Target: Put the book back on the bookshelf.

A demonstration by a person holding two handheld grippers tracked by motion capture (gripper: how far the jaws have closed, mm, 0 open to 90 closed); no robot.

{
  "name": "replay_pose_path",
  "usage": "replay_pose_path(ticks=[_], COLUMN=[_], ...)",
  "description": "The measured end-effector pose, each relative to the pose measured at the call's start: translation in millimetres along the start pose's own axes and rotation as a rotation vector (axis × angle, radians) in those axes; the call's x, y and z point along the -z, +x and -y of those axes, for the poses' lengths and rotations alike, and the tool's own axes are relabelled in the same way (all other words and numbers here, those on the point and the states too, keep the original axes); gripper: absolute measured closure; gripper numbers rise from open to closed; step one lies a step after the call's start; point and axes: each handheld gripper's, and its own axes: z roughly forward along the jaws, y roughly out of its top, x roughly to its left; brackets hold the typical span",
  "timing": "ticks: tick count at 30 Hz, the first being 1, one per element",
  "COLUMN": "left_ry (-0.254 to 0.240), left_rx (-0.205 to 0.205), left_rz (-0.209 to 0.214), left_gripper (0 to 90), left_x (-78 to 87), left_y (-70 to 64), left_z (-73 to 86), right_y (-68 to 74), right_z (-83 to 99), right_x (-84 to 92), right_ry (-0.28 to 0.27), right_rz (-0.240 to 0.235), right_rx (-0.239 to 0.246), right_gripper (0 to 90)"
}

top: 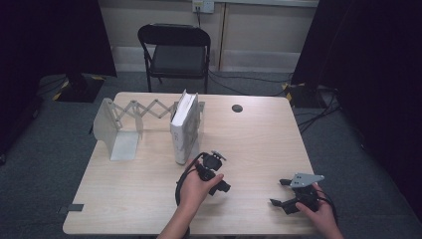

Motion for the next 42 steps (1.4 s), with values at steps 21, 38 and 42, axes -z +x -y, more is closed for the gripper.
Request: replay_pose_path(ticks=[21, 38, 42], left_ry=[0.009, -0.022, -0.029], left_rx=[-0.010, -0.085, -0.097], left_rz=[0.028, -0.013, -0.015], left_gripper=[19.1, 15.3, 15.2], left_x=[-20.1, -24.6, -24.6], left_y=[-5.3, -13.8, -13.9], left_z=[8.6, 13.9, 15.4], right_y=[0.0, 0.0, 0.0], right_z=[0.0, 0.0, 0.0], right_x=[0.0, 0.0, 0.0], right_ry=[0.000, 0.000, 0.000], right_rz=[0.000, 0.000, 0.000], right_rx=[0.000, -0.001, 0.000], right_gripper=[14.0, 14.0, 14.0])
